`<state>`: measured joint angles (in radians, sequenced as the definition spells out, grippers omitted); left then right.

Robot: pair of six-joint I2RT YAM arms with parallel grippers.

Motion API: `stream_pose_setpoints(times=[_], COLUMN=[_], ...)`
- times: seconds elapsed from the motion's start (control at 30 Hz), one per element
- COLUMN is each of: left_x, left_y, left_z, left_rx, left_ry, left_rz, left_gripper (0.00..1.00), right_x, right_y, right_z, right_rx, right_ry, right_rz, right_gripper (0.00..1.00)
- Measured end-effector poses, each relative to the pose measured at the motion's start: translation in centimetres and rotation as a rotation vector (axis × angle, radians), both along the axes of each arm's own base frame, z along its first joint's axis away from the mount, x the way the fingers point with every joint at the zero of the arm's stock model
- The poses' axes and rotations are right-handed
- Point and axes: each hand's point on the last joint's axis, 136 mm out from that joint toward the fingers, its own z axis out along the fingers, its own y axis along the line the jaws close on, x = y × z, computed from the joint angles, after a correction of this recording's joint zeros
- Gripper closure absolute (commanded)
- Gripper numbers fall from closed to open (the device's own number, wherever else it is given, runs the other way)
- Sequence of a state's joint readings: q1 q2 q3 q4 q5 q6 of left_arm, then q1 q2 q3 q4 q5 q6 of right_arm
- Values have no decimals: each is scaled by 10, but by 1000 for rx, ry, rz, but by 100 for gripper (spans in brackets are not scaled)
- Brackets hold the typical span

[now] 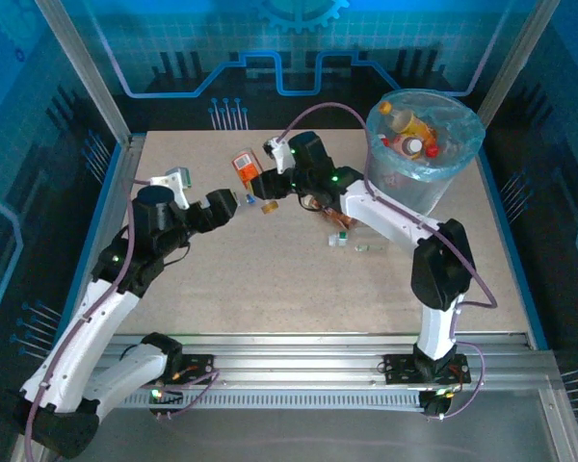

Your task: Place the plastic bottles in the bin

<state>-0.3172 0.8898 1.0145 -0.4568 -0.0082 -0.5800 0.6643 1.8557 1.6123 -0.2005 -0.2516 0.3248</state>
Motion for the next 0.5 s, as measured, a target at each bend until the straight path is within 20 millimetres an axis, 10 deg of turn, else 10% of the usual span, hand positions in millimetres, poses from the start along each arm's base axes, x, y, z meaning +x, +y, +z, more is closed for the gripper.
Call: stream_pose_setpoints(times=[0.5], left_x=[20], left_y=[-17], left_z=[0], left_rx=[-92], left_ry=[52], left_rz=[-41], left_gripper=[12], right_x=[-51], right_y=[0], right_z=[49], right_rx=[190], right_ry=[-65], right_rz=[163], right_gripper=[61])
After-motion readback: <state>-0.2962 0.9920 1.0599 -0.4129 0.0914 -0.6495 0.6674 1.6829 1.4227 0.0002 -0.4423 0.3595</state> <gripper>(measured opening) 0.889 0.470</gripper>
